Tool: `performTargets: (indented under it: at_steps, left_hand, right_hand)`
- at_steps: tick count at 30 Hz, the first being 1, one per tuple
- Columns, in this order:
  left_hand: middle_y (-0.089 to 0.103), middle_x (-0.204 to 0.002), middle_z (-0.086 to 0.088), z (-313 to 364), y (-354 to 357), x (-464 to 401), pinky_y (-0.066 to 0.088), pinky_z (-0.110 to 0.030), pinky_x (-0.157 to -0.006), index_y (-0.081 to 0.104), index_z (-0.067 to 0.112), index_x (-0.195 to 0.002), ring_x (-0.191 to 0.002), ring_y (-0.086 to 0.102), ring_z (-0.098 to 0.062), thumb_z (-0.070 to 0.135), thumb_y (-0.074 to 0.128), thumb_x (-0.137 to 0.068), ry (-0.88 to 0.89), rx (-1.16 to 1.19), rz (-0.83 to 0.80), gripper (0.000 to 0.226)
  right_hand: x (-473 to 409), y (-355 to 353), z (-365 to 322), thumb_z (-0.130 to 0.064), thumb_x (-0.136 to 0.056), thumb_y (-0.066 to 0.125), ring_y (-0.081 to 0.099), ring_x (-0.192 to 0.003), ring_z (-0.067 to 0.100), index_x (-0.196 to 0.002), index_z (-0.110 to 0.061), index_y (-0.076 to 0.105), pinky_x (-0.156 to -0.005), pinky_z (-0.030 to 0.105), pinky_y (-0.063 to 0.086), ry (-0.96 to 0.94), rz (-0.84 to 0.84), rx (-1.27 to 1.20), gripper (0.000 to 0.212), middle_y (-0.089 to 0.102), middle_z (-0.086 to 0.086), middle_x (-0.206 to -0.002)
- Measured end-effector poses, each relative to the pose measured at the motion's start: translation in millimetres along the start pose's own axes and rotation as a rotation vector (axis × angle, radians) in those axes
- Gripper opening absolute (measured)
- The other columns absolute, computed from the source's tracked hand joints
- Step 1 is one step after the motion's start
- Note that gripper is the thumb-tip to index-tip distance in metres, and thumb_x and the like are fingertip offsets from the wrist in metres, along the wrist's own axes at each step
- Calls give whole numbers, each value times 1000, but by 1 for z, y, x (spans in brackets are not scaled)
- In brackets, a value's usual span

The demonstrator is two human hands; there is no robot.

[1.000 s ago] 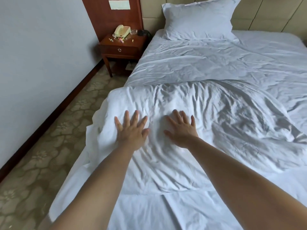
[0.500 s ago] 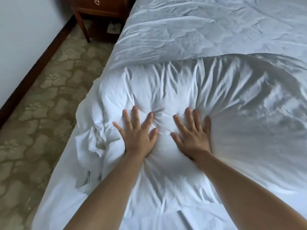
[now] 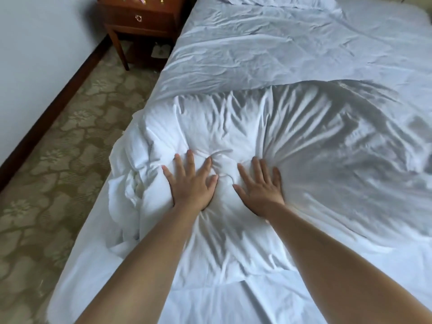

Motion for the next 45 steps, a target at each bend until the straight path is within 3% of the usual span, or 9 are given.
performTargets:
  at_steps: [5, 8, 11, 17, 22, 27, 32, 40, 45]
  left_hand:
    - [-1, -161, -3, 13, -5, 67, -7, -63, -111, 16, 44, -148, -147, -9, -33, 57, 14, -93, 0, 35, 116, 57]
    - [21, -157, -10, 17, 6, 102, 7, -65, -111, 33, 37, -146, -146, 12, -37, 56, 31, -90, 40, 32, 306, 59]
    - [24, -156, -13, 17, 24, 112, 9, -65, -111, 39, 37, -143, -144, 15, -41, 54, 39, -89, 50, -8, 381, 57]
    - [28, -155, -13, 20, 19, 89, 8, -66, -110, 44, 38, -139, -142, 19, -44, 55, 33, -88, 20, -12, 318, 56]
    - [29, -154, -12, 24, -3, 90, 10, -69, -107, 40, 37, -142, -142, 19, -43, 55, 22, -88, -19, -19, 217, 60]
    - [5, -161, -4, 59, -27, 73, 6, -68, -107, 11, 42, -149, -146, 1, -38, 57, 5, -89, 30, -10, 197, 62]
    - [-8, -161, 1, 127, -34, 58, 0, -69, -107, 0, 46, -148, -145, -10, -36, 55, 18, -96, 126, -11, 161, 56]
    - [-16, -159, 1, 192, -30, 15, -7, -70, -105, -8, 49, -146, -144, -20, -35, 56, 15, -95, 177, -27, 167, 56]
    - [1, -161, -1, 193, 2, -3, -4, -72, -105, 12, 51, -145, -146, -7, -36, 56, 24, -92, 178, -51, 182, 55]
  right_hand:
    - [62, 9, -5, -61, -91, 7, -14, -147, 18, -151, -36, -2, -116, 43, -14, -18, 159, -55, 66, -9, 5, -160]
    - [84, 24, -1, -58, -91, 24, 9, -147, 22, -151, -31, 20, -116, 48, 0, -5, 269, -38, 65, 16, 10, -159]
    - [80, 37, 1, -56, -90, 32, 16, -145, 24, -149, -29, 27, -115, 49, 2, -10, 308, -13, 65, 23, 13, -156]
    - [66, 23, 1, -60, -89, 15, -5, -148, 24, -152, -34, 4, -112, 44, -16, -46, 213, 46, 69, -3, 10, -160]
    - [67, -28, 19, -58, -82, 33, 40, -135, 28, -137, -26, 48, -108, 43, 10, -176, 286, 128, 66, 44, 6, -145]
    - [60, -75, 109, -71, -84, 33, -13, -147, 27, -150, -40, 7, -105, 53, -26, 86, 293, 162, 77, -6, 4, -161]
    - [61, -81, 134, -82, -79, 21, -16, -146, 26, -149, -43, 0, -108, 55, -25, 93, 245, 160, 83, -11, 5, -160]
    - [29, -84, 180, -85, -76, 18, -16, -146, 22, -148, -46, -3, -107, 62, -16, -18, 271, 232, 85, -13, -3, -160]
    - [6, -44, 186, -82, -78, 19, -25, -144, 24, -148, -45, -9, -107, 65, -12, 1, 157, 133, 83, -24, -2, -157]
Point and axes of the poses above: each hand's wrist, its own x-axis away from the middle knuckle, its own y-axis out of the palm, z = x × y, the point moved 6 cm from there along -x, towards the middle knuckle
